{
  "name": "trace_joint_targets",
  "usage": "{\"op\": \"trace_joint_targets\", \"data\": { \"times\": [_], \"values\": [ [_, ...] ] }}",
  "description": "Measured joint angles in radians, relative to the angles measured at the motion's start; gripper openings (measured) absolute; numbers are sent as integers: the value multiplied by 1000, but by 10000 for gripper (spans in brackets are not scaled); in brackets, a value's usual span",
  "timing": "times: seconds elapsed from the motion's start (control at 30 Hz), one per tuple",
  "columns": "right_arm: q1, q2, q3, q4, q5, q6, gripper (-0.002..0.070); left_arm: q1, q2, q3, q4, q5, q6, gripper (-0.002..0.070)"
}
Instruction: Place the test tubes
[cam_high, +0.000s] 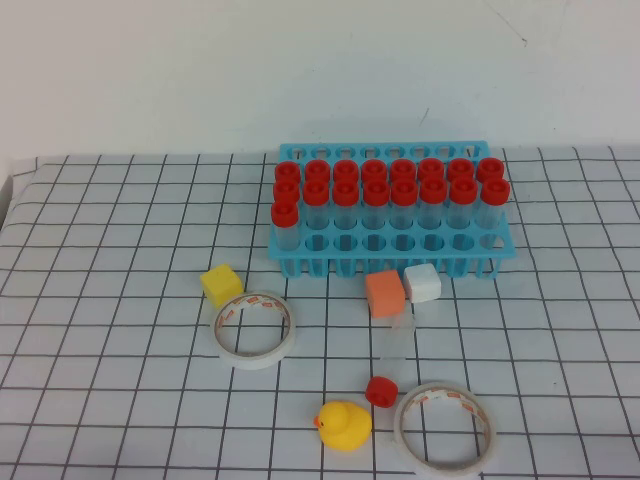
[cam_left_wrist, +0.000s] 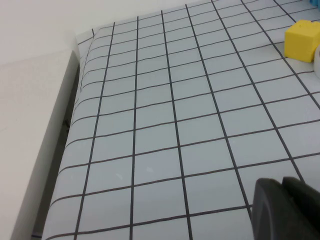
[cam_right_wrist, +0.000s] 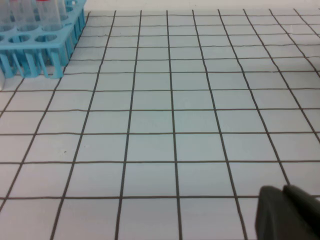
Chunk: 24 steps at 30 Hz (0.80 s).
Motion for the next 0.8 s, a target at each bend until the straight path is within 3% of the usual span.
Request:
{"op": "trace_joint_targets", "data": {
  "times": [0.8],
  "values": [
    [0, 0, 0, -19, 0, 0, -1, 0, 0, 0, 0, 0, 0, -2]
  ]
}}
